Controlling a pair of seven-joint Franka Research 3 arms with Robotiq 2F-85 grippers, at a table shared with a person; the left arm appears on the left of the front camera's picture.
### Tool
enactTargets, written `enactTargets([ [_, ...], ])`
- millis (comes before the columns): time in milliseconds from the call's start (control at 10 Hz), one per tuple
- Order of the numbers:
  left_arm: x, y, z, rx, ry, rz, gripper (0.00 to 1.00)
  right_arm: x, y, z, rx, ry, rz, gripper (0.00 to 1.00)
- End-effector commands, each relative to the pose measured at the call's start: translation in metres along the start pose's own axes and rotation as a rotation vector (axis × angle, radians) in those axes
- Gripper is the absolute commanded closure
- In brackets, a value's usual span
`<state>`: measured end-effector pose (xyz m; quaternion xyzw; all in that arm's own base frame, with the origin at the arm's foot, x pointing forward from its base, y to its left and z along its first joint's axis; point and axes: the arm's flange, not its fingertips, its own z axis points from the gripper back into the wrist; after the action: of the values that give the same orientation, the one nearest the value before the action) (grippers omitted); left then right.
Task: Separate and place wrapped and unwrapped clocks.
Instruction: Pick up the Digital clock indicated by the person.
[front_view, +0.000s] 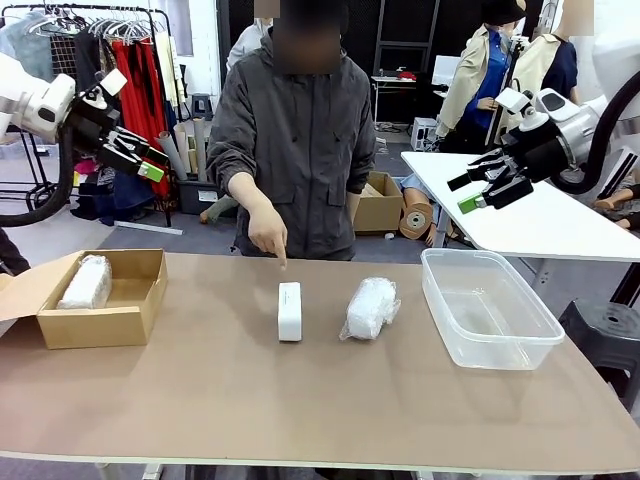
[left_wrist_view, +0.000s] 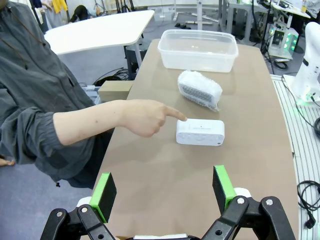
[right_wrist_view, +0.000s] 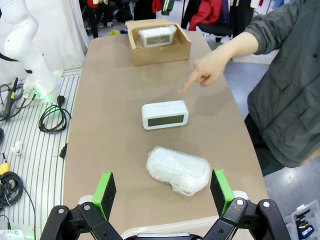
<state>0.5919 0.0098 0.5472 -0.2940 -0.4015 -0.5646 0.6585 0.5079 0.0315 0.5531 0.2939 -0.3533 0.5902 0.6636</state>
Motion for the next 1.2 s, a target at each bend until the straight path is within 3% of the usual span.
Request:
enactTargets([
  [0, 0.0012, 0.0005, 0.0003, 0.005, -0.013, 0.002, 0.0, 0.0007, 0.0017, 0.0003, 0.0, -0.001, 0.001, 0.0],
  [1100, 0.0012, 0.0005, 0.0003, 0.005, -0.013, 0.002, 0.0, 0.0007, 0.0017, 0.0003, 0.0, -0.001, 0.001, 0.0],
])
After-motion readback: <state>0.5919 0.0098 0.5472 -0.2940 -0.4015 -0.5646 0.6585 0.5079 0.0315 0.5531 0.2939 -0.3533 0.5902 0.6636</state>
